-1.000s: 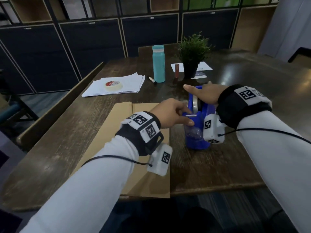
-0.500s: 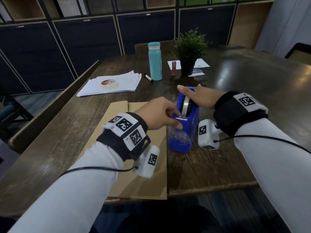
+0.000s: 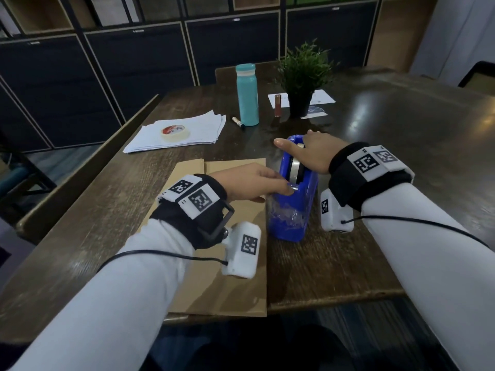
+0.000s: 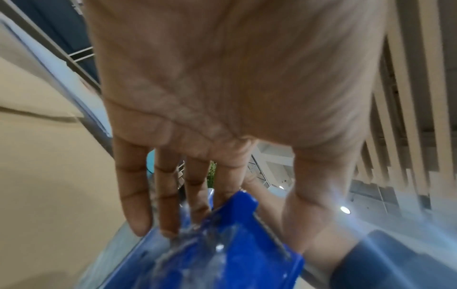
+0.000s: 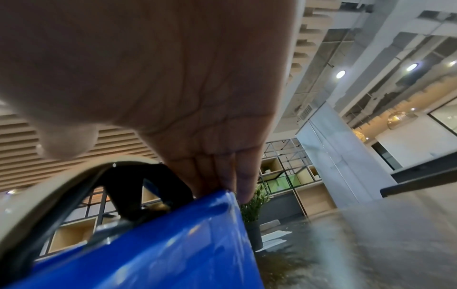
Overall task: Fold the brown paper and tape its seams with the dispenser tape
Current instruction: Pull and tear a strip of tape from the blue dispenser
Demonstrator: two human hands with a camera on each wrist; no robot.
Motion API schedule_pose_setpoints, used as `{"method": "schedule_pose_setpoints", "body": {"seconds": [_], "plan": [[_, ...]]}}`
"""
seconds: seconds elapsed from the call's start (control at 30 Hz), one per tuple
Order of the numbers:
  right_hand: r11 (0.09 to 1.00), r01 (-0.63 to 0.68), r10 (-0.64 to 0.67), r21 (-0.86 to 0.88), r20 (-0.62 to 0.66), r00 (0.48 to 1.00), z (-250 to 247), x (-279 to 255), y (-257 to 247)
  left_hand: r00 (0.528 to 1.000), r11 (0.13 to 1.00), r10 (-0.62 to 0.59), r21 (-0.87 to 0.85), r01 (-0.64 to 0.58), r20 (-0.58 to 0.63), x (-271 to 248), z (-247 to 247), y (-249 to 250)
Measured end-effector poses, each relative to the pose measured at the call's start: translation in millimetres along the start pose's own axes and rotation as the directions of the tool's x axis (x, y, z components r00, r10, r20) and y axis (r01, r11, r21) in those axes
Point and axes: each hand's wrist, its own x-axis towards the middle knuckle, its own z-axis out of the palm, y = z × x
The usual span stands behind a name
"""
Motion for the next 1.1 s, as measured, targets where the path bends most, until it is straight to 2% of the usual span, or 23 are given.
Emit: {"method": "schedule_pose_setpoints", "body": {"seconds": [0.1, 0.23, 0.5, 0.73, 1.1], "plan": [[1.000, 0.016, -0.016, -0.025, -0.017, 1.000, 2, -2, -1, 0.998, 0.995, -0.043, -0.097, 0.040, -0.036, 1, 3, 4], [1.000, -0.004, 0.004, -0.003, -0.053, 0.999, 4, -2, -2, 0.981, 0.977, -0.117, -0.196, 0.085, -0.158, 3, 13, 8], [0.994, -0.067, 0.075, 0.082, -0.102, 0.992, -7, 0, -15, 0.953, 0.899, -0.150, -0.437, 0.020, -0.265, 5, 26, 5], [0.995, -0.061, 0.065, 0.077, -0.055, 0.996, -2, -1, -9, 0.947, 0.802, -0.173, -0.596, -0.024, -0.271, 1, 29, 12], [0.998, -0.047, 0.050, 0.049, -0.046, 0.998, -4, -2, -10, 0.946, 0.766, -0.217, -0.643, 0.011, -0.243, -5, 30, 13]]}}
